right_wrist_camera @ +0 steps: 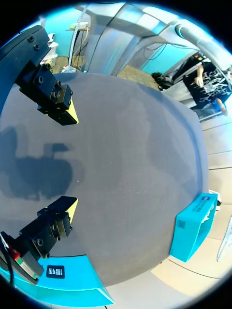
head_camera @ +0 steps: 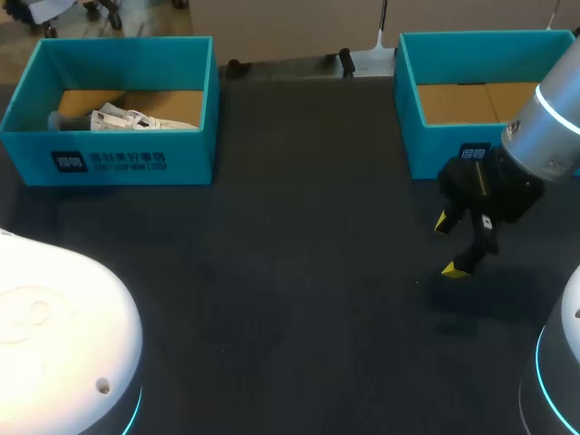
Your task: Take the shoe out of the shoebox, open the shoe tongue, remove and reinsert the insole, then place the shoe into the shoebox
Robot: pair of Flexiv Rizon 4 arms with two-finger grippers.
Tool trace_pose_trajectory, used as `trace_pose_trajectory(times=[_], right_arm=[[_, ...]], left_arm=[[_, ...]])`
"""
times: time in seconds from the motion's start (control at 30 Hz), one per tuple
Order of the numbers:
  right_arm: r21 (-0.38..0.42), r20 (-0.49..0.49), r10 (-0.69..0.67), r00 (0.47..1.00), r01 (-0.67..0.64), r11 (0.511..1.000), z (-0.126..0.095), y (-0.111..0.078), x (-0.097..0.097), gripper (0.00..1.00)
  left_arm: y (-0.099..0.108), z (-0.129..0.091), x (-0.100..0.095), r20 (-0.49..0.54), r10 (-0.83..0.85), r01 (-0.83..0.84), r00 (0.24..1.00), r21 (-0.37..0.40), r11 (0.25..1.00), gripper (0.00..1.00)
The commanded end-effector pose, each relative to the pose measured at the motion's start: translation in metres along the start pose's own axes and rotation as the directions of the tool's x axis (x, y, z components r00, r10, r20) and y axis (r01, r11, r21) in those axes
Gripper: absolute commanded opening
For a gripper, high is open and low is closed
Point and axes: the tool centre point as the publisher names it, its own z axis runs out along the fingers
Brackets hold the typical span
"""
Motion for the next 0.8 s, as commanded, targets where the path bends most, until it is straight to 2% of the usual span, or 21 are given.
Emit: trace_pose_trajectory(times=[0.03,0.07,0.1,0.23,0.3,0.4,0.5,0.57,0.8], right_arm=[[0.003,0.002,0.001,1.0,-0.001,1.0,0.0,0.0,0.001,1.0],[0.003,0.002,0.001,1.0,-0.001,1.0,0.0,0.0,0.001,1.0],[0.003,0.002,0.001,1.0,-0.001,1.0,0.0,0.0,0.001,1.0],[0.003,0.002,0.001,1.0,-0.001,1.0,0.0,0.0,0.001,1.0],[0.003,0.002,0.001,1.0,-0.001,1.0,0.0,0.0,0.001,1.0],[0.003,0.002,0.001,1.0,-0.001,1.0,0.0,0.0,0.001,1.0],[0.003,0.002,0.001,1.0,-0.001,1.0,0.0,0.0,0.001,1.0],[0.003,0.002,0.001,1.0,-0.001,1.0,0.0,0.0,0.001,1.0],[0.003,0.002,0.001,1.0,-0.001,1.0,0.0,0.0,0.001,1.0]], left_arm=[[-0.011,0.001,0.011,0.09,0.237,-0.226,0.967,-0.116,0.967,0.0],[-0.008,0.004,0.007,0.113,0.264,-0.259,0.958,-0.064,0.964,0.0],[-0.005,0.005,0.005,0.126,0.301,-0.296,0.945,-0.051,0.954,0.0],[0.009,0.014,-0.002,0.13,0.457,-0.452,0.88,-0.074,0.889,0.0],[0.015,0.018,-0.004,0.102,0.523,-0.509,0.846,-0.137,0.85,0.0],[0.019,0.022,-0.005,0.098,0.566,-0.548,0.818,-0.162,0.821,0.0],[0.022,0.026,-0.007,0.098,0.634,-0.621,0.767,-0.131,0.773,0.0],[0.026,0.028,-0.009,0.042,0.656,-0.646,0.753,-0.14,0.751,0.0],[0.026,0.028,-0.009,0.042,0.656,-0.646,0.753,-0.14,0.751,0.0]])
